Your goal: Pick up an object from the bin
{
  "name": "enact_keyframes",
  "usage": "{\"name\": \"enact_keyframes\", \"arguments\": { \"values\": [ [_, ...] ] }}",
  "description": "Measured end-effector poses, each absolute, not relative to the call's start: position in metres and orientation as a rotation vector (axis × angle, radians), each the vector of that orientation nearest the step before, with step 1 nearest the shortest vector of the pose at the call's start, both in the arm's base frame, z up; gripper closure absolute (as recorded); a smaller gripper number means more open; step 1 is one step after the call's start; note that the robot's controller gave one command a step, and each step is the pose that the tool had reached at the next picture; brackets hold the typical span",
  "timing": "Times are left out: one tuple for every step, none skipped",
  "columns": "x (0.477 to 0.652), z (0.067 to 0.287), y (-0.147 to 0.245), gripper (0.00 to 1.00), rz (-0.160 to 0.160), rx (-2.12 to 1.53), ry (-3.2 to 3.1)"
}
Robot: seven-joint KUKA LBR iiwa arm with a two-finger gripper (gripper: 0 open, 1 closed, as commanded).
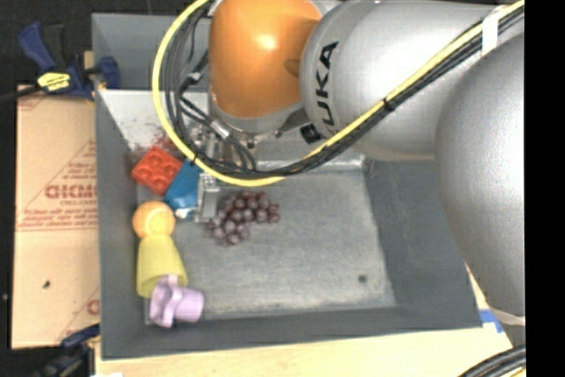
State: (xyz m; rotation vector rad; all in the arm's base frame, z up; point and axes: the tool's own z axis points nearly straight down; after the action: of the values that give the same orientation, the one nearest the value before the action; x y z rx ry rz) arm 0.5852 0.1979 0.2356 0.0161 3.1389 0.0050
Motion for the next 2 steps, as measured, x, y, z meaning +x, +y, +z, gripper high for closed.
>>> {"name": "enact_keyframes", "arguments": {
  "values": [
    [0.585, 0.235, 0.198, 0.0, 0.005, 0.014, 3.139],
    [0.608, 0.213, 0.123, 0.0, 0.002, -0.018, 3.136]
  ]
}}
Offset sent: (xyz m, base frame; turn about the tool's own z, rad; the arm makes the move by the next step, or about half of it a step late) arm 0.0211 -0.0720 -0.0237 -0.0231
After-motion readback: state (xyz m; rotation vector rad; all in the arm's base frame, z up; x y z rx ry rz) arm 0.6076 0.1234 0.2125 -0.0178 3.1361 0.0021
